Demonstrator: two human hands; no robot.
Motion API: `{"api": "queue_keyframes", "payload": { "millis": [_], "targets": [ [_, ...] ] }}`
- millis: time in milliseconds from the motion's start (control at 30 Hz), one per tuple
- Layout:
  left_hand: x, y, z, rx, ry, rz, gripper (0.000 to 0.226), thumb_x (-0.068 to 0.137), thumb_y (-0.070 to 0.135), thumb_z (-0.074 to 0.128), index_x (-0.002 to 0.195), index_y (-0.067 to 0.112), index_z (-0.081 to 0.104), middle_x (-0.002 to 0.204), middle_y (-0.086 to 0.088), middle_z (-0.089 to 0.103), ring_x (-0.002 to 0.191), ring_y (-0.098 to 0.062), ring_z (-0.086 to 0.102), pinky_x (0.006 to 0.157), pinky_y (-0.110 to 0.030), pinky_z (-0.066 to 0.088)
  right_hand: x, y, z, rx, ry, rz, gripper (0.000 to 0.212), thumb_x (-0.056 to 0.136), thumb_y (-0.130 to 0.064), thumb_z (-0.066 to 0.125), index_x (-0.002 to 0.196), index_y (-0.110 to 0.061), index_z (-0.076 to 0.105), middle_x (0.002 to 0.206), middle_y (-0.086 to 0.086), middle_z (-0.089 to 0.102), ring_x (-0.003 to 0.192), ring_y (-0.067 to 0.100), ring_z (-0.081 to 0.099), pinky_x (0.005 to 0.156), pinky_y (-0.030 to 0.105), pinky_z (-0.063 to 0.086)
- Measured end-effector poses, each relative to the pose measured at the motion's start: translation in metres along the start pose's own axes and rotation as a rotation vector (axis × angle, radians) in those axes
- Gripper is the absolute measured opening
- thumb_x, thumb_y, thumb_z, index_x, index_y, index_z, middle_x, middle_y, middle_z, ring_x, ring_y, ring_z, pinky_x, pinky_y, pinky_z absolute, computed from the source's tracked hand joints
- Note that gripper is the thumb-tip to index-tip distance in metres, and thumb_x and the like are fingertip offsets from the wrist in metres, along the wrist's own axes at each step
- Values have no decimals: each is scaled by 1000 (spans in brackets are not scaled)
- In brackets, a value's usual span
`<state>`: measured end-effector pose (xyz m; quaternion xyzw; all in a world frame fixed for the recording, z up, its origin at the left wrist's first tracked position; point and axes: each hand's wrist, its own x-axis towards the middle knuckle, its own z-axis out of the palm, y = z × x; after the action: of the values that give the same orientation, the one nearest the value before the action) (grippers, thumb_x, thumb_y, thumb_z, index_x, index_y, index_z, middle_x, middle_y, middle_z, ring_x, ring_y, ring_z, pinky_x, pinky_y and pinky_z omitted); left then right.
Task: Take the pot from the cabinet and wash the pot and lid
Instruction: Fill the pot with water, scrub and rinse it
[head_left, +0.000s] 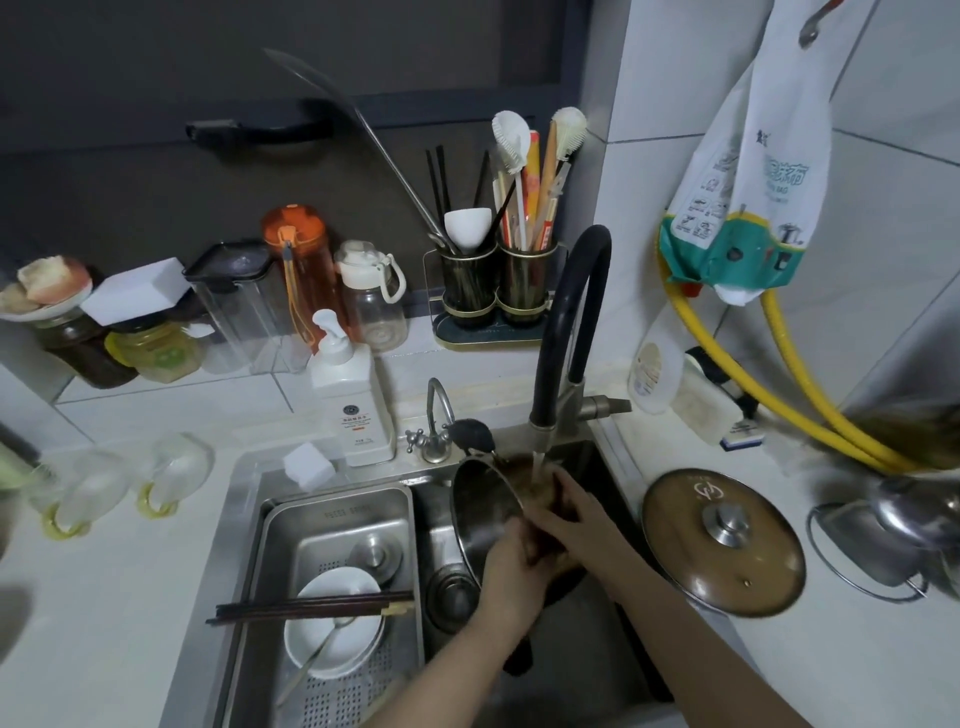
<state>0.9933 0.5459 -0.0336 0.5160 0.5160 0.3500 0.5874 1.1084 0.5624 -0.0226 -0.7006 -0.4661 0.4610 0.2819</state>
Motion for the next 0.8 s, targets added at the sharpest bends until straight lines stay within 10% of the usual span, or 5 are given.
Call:
{"api": "queue_keyframes", "payload": {
  "millis": [200, 433, 567, 800],
  "targets": [
    [-10, -6, 0, 456, -22, 164, 39, 85, -1, 50, 124, 5, 47, 114, -8, 68, 107, -19, 64, 85, -19, 49, 18, -36, 5, -146, 31, -74, 67, 62, -71, 57, 118, -36, 57, 135, -2, 48, 134, 24, 37, 110, 55, 28],
    [-15, -5, 1, 560, -96, 137, 28, 87, 2, 49, 115, 4, 48, 106, -11, 65, 98, -21, 64, 79, -24, 47, 14, -49, -4, 241, 49, -52, 12, 84, -23, 67, 76, -14, 66, 81, 1, 66, 84, 16, 61, 74, 22, 46],
    [-16, -1, -9, 335, -217, 12, 28, 84, 3, 60, 111, 10, 55, 107, -2, 62, 96, -10, 59, 82, -18, 47, 15, -43, -6, 359, 45, 3, 9, 82, -22, 69, 81, -14, 69, 83, 3, 68, 82, 16, 63, 71, 25, 48],
    [24, 35, -34, -961, -135, -308, 13, 82, 8, 55, 93, 2, 59, 87, -14, 66, 80, -23, 65, 73, -32, 57, -1, -11, -1, 538, 31, 10, 16, 79, -7, 69, 93, -13, 73, 101, 12, 71, 100, 29, 64, 89, 38, 48]
  ]
}}
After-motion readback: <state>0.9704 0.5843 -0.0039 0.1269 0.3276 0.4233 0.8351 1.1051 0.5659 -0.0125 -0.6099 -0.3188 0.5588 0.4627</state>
